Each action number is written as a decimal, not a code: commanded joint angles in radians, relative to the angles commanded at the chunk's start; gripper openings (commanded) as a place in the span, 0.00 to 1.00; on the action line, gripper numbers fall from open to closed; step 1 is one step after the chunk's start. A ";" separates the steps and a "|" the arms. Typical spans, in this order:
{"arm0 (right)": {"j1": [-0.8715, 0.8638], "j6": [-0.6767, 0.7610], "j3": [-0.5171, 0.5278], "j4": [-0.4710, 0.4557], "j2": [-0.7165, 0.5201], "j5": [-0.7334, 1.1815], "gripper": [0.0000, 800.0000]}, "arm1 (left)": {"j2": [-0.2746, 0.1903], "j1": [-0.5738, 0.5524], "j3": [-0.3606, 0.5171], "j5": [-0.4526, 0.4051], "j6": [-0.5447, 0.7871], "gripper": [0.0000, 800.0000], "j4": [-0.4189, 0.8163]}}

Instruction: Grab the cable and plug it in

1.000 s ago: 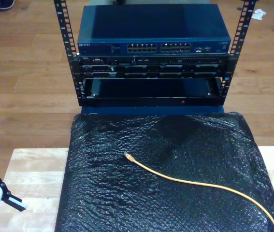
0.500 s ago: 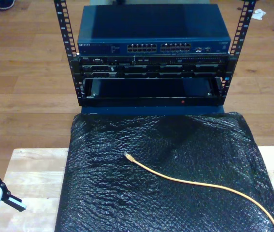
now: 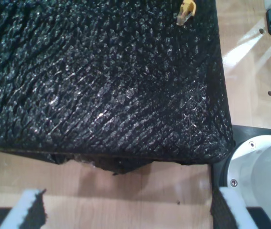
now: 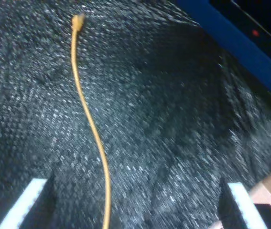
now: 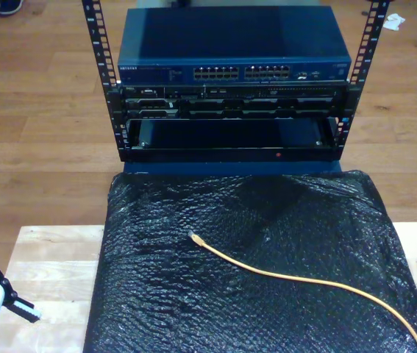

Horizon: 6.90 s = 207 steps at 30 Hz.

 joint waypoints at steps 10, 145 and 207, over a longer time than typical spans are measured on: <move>0.215 0.137 0.002 -0.069 0.020 -0.117 0.99 | 0.002 0.000 0.002 0.000 0.000 1.00 0.000; 1.117 1.247 -0.514 -0.914 0.961 -0.466 0.02 | 0.063 0.000 -0.015 0.012 -0.002 1.00 0.002; 0.779 0.258 -0.265 -0.370 0.384 -0.109 0.01 | 0.140 -0.572 -0.129 -0.064 -0.385 1.00 -0.430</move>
